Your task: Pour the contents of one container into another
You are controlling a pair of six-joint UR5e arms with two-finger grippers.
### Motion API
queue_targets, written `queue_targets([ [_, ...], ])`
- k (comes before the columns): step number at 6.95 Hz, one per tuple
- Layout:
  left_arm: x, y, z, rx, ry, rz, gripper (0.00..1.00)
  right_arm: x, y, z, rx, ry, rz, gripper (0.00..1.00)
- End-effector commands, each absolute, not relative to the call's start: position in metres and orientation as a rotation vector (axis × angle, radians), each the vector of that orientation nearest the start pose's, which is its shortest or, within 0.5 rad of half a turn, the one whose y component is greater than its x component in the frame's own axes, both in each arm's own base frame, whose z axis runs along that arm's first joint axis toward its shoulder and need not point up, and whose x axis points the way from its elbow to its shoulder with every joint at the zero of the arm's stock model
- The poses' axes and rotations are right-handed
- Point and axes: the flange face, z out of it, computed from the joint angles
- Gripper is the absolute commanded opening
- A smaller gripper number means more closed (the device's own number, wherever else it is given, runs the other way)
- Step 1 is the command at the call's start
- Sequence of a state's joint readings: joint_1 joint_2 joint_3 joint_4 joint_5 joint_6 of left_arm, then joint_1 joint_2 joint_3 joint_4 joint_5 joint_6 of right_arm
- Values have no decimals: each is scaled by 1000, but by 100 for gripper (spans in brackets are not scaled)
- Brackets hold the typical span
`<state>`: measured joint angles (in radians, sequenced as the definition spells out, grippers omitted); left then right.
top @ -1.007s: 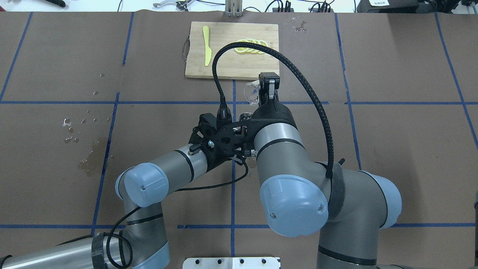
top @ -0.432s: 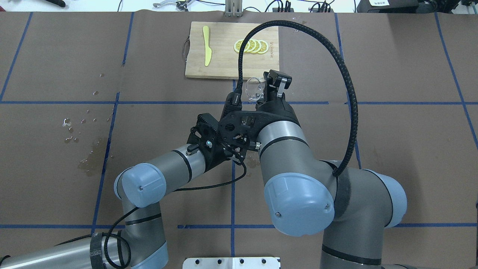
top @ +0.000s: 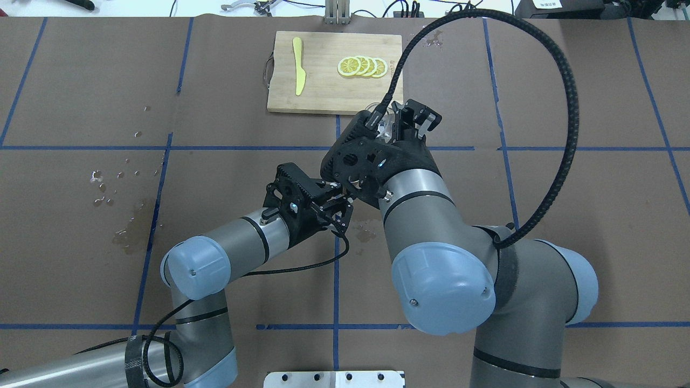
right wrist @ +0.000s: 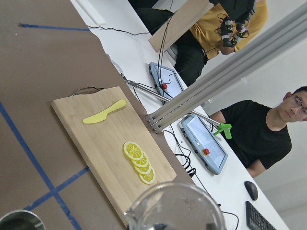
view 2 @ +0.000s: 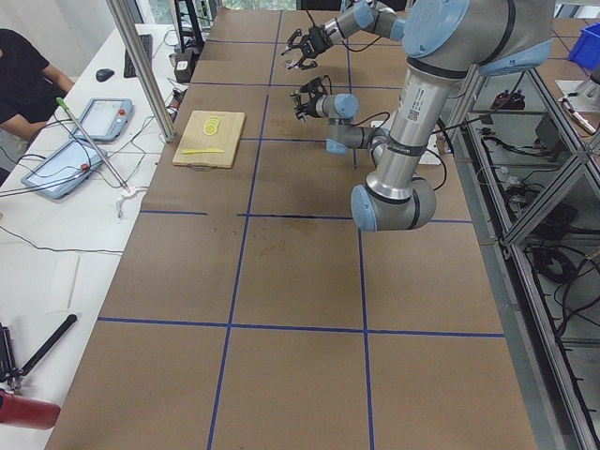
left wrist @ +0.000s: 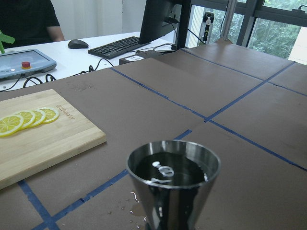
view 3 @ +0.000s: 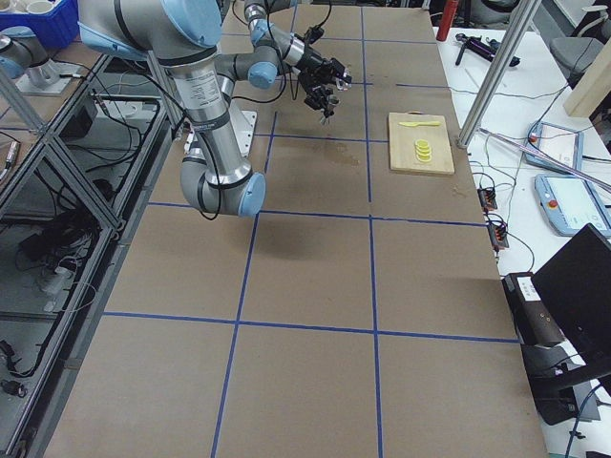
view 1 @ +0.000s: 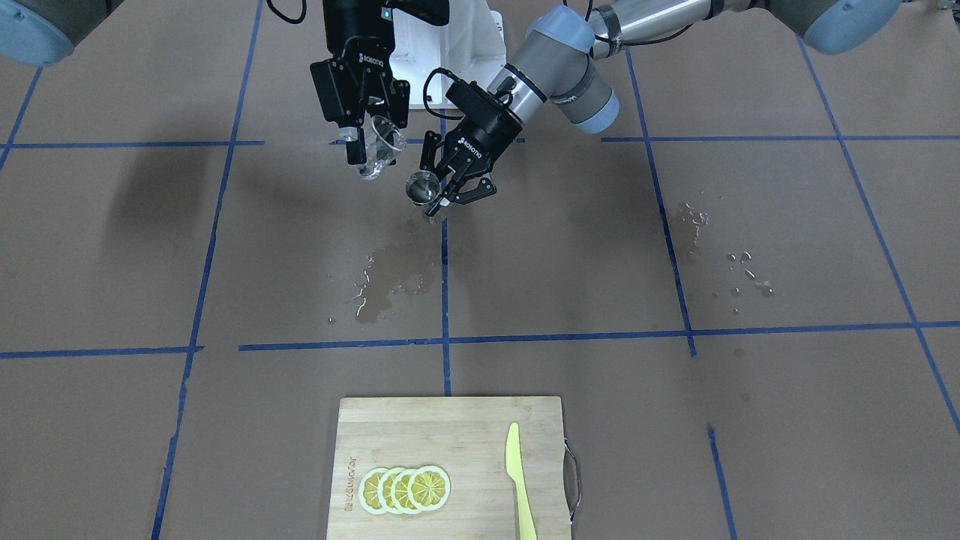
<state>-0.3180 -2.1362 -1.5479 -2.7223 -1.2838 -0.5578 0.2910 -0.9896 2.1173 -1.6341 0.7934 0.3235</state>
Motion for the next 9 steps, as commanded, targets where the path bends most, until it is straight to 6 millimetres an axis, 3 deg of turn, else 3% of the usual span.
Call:
queue_targets([
  [1,559,-359,209,1214,1194,264,0,-418,-350,127,1108,-411,-199,0],
  [4,541,-381,209,1237,1172,227,0,-368,-358,159,948,-585,-27,0],
  [5,527,-382,228,1231,1151,226,0,-346,-357,174,907,-600,-15,0],
  [6,508,-382,247,1228,1127,224,0,-335,-359,192,873,-585,-17,0],
  [7,497,-384,254,1229,1117,218,0,-328,-365,195,859,-584,-10,0],
  [9,460,-391,298,1214,1047,208,0,-307,-377,232,768,-552,-2,0],
])
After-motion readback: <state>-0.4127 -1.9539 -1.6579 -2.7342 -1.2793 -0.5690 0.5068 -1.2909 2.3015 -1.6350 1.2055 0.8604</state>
